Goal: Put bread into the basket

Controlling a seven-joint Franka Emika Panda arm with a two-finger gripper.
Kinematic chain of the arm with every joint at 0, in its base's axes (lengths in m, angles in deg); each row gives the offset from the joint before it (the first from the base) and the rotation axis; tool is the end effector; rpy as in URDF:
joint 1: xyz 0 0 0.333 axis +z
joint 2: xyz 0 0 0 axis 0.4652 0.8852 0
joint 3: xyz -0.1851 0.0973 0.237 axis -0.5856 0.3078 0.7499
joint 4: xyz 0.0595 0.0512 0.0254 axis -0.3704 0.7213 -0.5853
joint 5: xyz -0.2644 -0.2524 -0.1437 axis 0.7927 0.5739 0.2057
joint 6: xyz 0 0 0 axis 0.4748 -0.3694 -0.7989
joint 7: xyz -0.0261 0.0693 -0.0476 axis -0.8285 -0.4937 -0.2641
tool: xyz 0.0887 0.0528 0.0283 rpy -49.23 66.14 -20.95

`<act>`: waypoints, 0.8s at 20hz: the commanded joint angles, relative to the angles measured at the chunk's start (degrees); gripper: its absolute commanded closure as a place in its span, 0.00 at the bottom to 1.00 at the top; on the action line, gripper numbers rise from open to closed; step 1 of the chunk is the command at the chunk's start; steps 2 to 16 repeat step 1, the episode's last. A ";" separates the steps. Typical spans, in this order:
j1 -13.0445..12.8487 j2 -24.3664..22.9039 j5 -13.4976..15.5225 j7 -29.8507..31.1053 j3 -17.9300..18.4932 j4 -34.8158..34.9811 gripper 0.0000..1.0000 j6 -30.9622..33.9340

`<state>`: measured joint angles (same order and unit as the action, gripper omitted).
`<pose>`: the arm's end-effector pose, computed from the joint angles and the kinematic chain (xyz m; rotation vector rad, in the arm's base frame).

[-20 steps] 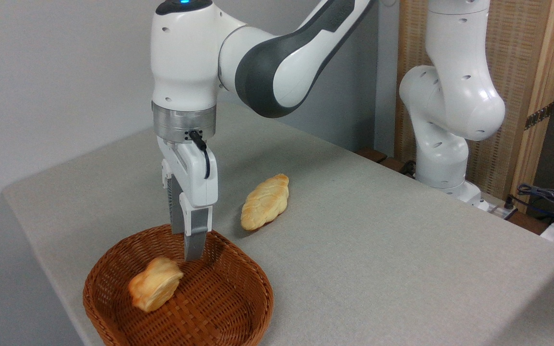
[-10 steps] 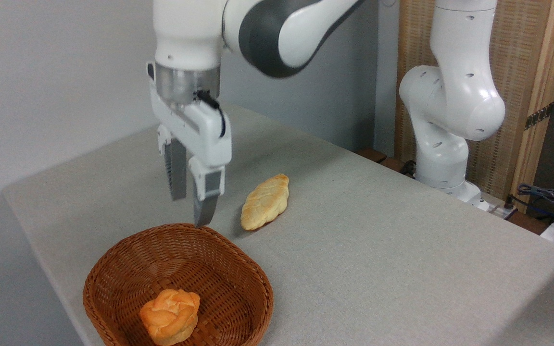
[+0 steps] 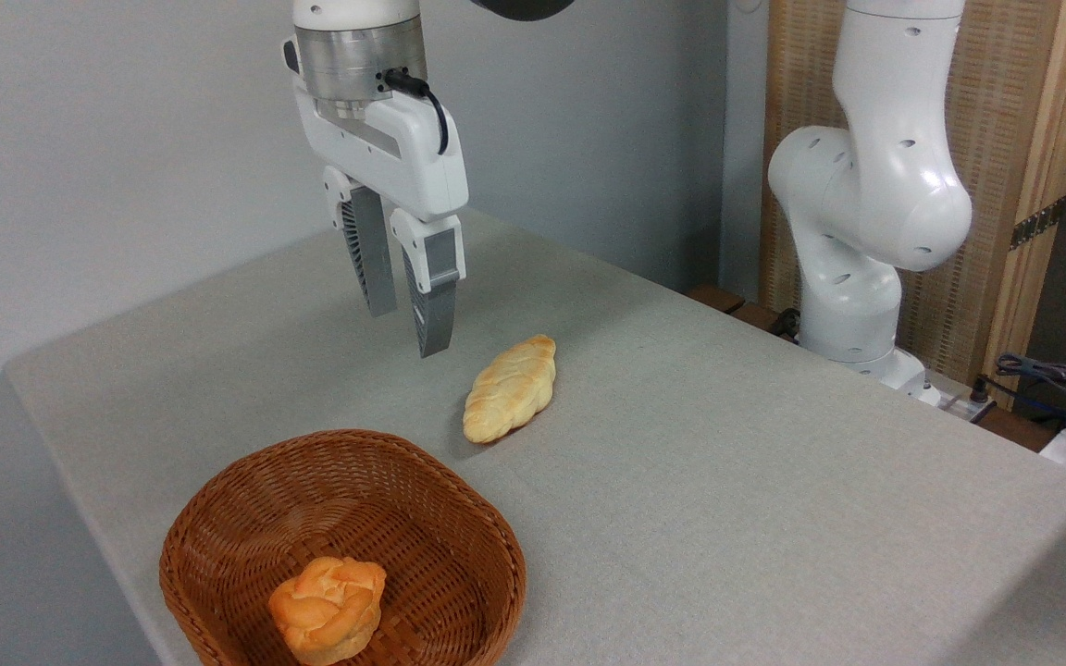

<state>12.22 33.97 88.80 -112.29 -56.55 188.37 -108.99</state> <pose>0.5216 -0.0879 0.5810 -2.8701 1.2676 -0.1214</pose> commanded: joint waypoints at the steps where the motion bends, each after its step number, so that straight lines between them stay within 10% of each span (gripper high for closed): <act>1: -0.14 -0.02 -0.69 0.76 0.31 -0.56 0.00 1.34; 16: -0.14 -0.02 -0.69 0.76 0.31 -0.56 0.00 1.34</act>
